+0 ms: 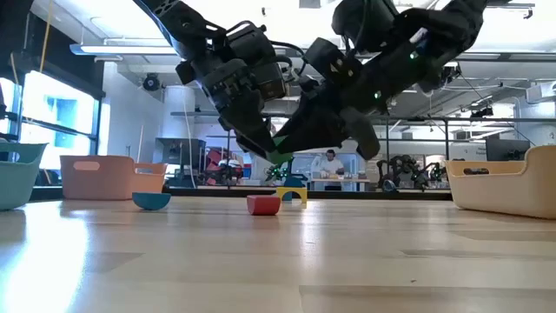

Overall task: Sort blocks by size
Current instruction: Put the green half-circle block into the yellow bin

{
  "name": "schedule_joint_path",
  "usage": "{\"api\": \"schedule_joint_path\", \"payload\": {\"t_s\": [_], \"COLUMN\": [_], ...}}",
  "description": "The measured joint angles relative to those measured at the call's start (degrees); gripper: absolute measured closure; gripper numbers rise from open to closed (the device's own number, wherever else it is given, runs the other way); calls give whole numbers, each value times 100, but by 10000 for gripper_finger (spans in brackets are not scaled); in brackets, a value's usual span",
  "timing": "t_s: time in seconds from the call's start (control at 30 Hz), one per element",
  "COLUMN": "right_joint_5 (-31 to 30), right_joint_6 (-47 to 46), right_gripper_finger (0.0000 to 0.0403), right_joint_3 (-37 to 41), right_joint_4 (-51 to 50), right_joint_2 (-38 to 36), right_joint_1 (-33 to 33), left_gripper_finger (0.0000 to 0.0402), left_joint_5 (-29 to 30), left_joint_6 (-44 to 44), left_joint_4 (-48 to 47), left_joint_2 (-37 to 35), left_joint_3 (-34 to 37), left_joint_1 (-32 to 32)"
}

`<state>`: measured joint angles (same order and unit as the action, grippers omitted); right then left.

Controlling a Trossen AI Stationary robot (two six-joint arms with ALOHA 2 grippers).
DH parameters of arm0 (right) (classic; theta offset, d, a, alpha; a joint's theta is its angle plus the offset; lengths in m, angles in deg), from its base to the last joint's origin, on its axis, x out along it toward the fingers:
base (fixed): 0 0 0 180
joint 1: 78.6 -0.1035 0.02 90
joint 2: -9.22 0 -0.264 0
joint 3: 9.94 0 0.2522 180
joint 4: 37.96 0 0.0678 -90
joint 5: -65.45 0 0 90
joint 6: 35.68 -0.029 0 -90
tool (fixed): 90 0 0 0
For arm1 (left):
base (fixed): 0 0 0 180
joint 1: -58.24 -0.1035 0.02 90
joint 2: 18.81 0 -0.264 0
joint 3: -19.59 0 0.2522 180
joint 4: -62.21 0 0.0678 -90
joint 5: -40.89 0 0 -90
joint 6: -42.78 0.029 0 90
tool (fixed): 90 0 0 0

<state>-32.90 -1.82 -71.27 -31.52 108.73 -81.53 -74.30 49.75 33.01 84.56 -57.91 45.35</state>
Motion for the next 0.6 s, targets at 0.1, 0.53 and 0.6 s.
{"api": "schedule_joint_path", "payload": {"t_s": [0.1,0.53,0.6], "right_joint_5": [-427,-1326,-1583], "right_joint_6": [-776,-5472,-6347], "right_gripper_finger": [326,326,326], "right_joint_3": [4,4,4], "right_joint_4": [-849,-6233,-7079], "right_joint_2": [-320,-2389,-2650], "right_joint_1": [-100,-243,-262], "left_gripper_finger": [227,218,218], "left_joint_5": [29,862,1124], "left_joint_6": [-125,-471,-429], "left_joint_4": [-117,-379,-432], "left_joint_2": [0,-260,-406], "left_joint_3": [-4,0,0], "left_joint_1": [-223,-622,-573]}}
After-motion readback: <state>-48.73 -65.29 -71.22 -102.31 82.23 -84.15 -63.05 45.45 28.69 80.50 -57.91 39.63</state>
